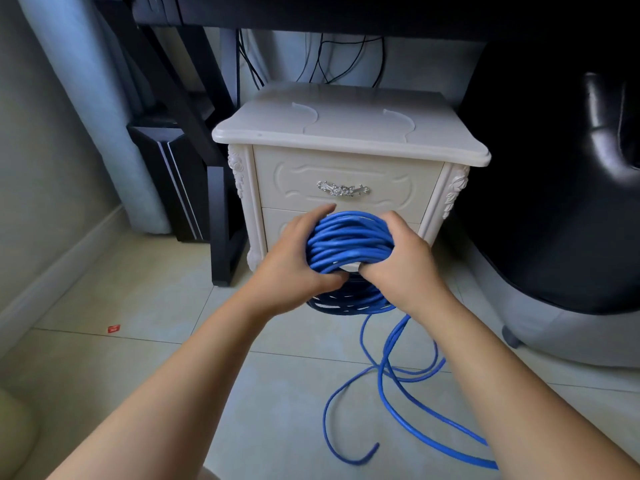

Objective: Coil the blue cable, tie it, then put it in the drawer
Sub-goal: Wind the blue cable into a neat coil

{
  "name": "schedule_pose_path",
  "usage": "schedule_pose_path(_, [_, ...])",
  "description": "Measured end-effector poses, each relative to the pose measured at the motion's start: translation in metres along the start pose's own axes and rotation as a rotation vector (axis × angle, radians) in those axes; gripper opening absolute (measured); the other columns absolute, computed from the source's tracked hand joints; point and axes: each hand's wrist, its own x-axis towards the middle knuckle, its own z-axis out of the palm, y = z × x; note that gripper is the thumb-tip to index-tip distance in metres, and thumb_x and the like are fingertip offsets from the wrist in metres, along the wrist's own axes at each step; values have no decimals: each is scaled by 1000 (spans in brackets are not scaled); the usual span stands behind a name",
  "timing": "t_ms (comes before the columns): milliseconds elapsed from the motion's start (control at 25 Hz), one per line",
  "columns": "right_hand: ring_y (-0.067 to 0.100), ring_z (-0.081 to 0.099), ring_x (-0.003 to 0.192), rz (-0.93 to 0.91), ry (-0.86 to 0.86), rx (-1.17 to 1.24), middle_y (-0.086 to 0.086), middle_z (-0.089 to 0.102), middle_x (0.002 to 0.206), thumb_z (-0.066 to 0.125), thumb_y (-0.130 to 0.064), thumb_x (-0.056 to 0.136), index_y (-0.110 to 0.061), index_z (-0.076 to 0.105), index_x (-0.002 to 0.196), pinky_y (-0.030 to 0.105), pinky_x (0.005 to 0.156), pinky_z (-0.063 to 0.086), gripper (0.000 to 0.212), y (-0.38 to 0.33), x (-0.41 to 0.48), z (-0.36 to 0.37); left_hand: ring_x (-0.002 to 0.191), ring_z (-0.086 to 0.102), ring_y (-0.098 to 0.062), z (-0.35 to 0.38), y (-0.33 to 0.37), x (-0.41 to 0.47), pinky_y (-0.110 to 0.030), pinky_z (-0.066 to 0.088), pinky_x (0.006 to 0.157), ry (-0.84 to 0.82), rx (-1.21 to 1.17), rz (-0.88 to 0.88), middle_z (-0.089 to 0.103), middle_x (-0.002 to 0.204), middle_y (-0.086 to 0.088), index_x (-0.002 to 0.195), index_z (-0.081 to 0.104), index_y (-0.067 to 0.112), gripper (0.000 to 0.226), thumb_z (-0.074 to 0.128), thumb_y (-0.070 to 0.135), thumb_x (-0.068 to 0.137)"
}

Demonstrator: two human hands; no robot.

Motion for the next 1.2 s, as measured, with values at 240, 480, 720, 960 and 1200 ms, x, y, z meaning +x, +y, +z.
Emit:
schedule_pose_path(240, [21, 54, 84, -123, -66, -198, -8, 57, 94, 64, -12, 72, -20, 51, 98, 40, 74, 50, 29, -2, -4, 1, 79, 63, -9, 8, 9, -7, -31, 54, 70, 11, 121, 24, 64, 93, 6, 109, 53, 24, 46, 72, 7, 71])
schedule_pose_path(480, [6, 61, 89, 12, -130, 78, -14, 64, 100, 71, -10, 71, -40, 55, 107, 20, 74, 49, 49, -2, -3, -1, 56, 54, -6, 7, 15, -6, -22, 46, 54, 83, -39, -77, 60, 73, 1, 93, 54, 15, 36, 66, -7, 67])
schedule_pose_path(720, [16, 70, 89, 228, -204, 409, -2, 73, 96, 78, -10, 75, -29, 64, 110, 33, 84, 54, 42, 11, -1, -3, 58, 55, -10, 3, 8, -3, -21, 47, 55, 173, -263, -200, 59, 75, -2, 98, 58, 10, 38, 68, -10, 67])
schedule_pose_path(960, [30, 68, 97, 386, -100, 864, 12, 70, 102, 67, 6, 81, -12, 64, 111, 47, 95, 51, 35, 13, -3, 12, 72, 54, -23, 2, 2, 1, -36, 45, 68, 282, -676, -330, 56, 75, -5, 92, 62, 13, 38, 64, 0, 56])
schedule_pose_path(1200, [23, 66, 70, 516, 106, 1006, 10, 65, 72, 60, 8, 81, -10, 64, 95, 47, 81, 55, 23, 12, -6, 27, 70, 53, -21, 17, 4, -3, -40, 47, 74, 185, -845, -338, 53, 73, -3, 104, 57, 8, 29, 60, -6, 79])
